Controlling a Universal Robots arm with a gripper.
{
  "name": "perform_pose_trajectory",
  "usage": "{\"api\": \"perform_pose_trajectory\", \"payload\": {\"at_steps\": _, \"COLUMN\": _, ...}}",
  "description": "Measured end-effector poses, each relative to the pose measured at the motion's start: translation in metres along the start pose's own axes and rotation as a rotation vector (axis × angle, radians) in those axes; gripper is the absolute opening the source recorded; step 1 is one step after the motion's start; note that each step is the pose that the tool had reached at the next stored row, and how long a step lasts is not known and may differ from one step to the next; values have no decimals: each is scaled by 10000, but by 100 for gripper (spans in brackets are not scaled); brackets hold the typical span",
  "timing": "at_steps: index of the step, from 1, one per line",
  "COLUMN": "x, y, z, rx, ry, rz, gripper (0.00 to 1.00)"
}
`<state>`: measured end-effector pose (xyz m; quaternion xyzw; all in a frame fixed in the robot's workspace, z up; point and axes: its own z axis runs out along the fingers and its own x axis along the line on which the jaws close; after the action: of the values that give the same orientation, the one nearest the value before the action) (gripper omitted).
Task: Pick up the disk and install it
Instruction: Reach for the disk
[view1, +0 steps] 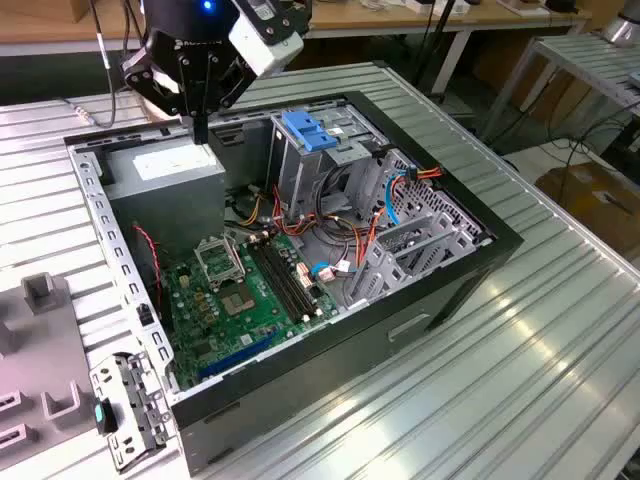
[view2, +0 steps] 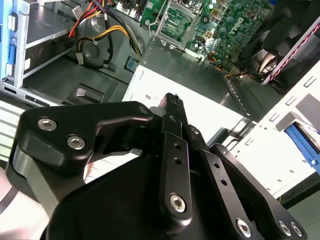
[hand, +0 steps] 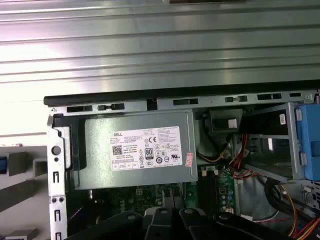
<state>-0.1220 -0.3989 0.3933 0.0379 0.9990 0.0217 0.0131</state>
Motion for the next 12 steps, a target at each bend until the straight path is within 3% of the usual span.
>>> {"api": "perform_pose_trajectory", "payload": {"at_steps": 4, "x": 5, "y": 0, "z": -1, "rx": 1, "ry": 0, "rz": 1, "gripper": 11}}
{"api": "perform_pose_trajectory", "payload": {"at_steps": 12, "x": 122, "y": -9, "z": -1, "rx": -1, "ry": 0, "rz": 1, "gripper": 11}}
